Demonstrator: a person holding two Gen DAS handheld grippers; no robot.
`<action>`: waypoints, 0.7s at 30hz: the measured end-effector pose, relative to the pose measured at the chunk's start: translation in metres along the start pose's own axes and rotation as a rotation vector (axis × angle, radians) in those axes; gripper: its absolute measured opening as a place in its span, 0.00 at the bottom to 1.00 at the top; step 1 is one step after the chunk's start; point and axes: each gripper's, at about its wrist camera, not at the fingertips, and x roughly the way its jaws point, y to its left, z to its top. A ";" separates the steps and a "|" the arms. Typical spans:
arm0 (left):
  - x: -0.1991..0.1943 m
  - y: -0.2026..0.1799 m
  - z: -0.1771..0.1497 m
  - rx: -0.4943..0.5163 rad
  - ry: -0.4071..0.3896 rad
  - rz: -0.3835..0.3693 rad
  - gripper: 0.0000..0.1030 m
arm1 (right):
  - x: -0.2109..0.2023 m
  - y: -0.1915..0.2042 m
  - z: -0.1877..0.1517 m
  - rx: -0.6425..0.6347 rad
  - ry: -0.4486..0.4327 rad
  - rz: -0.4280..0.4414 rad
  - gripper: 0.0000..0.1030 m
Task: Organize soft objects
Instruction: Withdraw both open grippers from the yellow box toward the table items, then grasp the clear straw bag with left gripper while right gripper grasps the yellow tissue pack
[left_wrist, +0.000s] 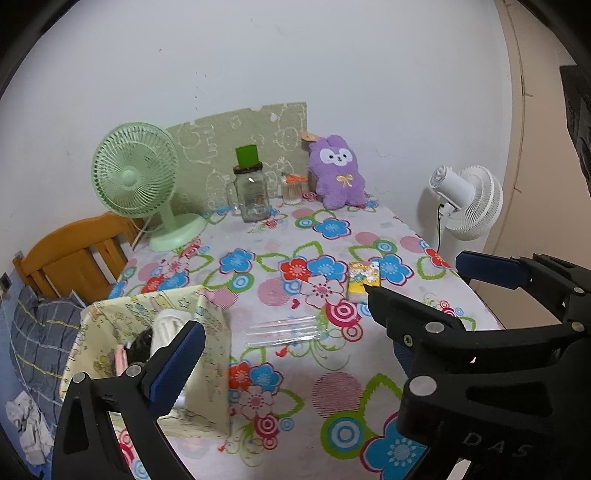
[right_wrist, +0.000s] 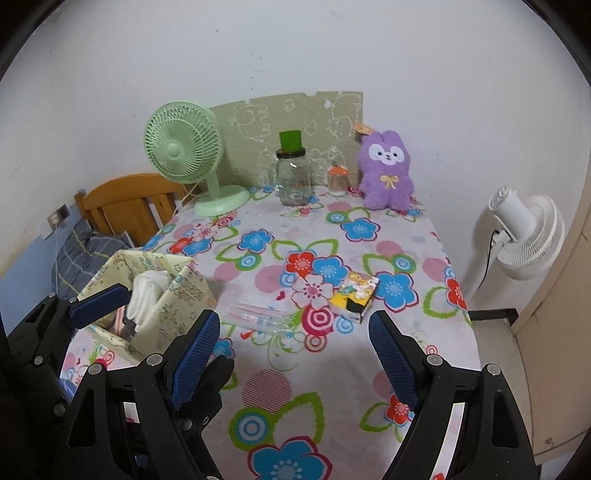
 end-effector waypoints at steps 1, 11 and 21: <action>0.003 -0.001 0.000 -0.006 0.008 -0.007 1.00 | 0.001 -0.002 -0.001 0.003 0.003 -0.001 0.83; 0.036 -0.014 -0.006 -0.035 0.053 -0.017 0.99 | 0.023 -0.026 -0.012 0.027 0.043 -0.020 0.83; 0.074 -0.016 -0.011 -0.076 0.132 -0.010 0.99 | 0.054 -0.040 -0.016 0.026 0.085 -0.032 0.83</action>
